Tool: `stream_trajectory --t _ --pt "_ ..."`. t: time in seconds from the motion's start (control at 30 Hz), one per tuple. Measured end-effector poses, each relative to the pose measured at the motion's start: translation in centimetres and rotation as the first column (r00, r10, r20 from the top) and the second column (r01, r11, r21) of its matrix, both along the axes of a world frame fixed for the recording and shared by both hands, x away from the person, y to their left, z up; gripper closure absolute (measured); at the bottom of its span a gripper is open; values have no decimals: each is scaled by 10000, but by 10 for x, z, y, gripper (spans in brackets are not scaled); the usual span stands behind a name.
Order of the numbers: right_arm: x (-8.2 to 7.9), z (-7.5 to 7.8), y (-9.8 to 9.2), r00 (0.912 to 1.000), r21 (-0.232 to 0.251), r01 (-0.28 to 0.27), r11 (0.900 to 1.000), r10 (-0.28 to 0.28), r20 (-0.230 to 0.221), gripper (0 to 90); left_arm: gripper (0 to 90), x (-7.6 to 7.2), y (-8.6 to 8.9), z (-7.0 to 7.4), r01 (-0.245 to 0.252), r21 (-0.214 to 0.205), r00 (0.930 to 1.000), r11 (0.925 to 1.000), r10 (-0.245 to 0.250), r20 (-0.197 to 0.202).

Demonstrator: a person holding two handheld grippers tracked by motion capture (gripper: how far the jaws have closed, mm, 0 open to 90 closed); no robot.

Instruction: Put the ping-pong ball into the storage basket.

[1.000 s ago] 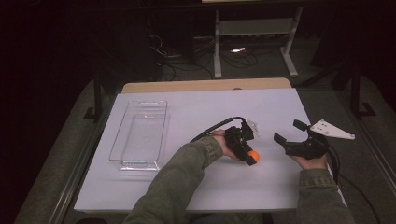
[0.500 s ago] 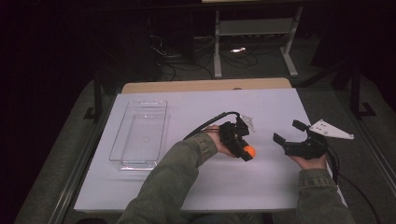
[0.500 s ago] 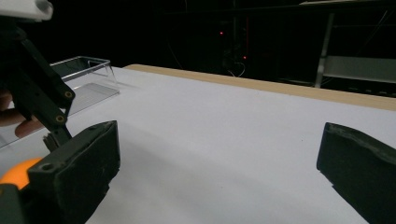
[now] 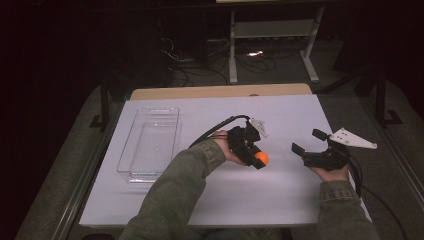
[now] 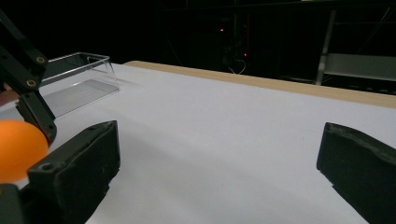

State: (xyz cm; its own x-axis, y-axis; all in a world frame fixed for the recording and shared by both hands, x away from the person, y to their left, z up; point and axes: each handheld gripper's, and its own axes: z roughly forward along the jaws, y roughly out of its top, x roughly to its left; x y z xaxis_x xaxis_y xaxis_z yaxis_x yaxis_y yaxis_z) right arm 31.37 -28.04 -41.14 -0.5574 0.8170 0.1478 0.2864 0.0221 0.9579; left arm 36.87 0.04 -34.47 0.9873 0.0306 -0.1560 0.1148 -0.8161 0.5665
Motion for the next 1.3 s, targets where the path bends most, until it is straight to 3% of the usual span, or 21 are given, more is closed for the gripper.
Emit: stream_trajectory --t 0.73,1.3 --pt "0 0 1 10000 -41 -13 10000 13 -14 0 506 8 24 15 -546 -87 9984 9985 546 108" --pt "0 0 0 10000 -42 30 10000 -31 -23 0 506 15 65 34 -1317 -66 9906 9913 1319 362"
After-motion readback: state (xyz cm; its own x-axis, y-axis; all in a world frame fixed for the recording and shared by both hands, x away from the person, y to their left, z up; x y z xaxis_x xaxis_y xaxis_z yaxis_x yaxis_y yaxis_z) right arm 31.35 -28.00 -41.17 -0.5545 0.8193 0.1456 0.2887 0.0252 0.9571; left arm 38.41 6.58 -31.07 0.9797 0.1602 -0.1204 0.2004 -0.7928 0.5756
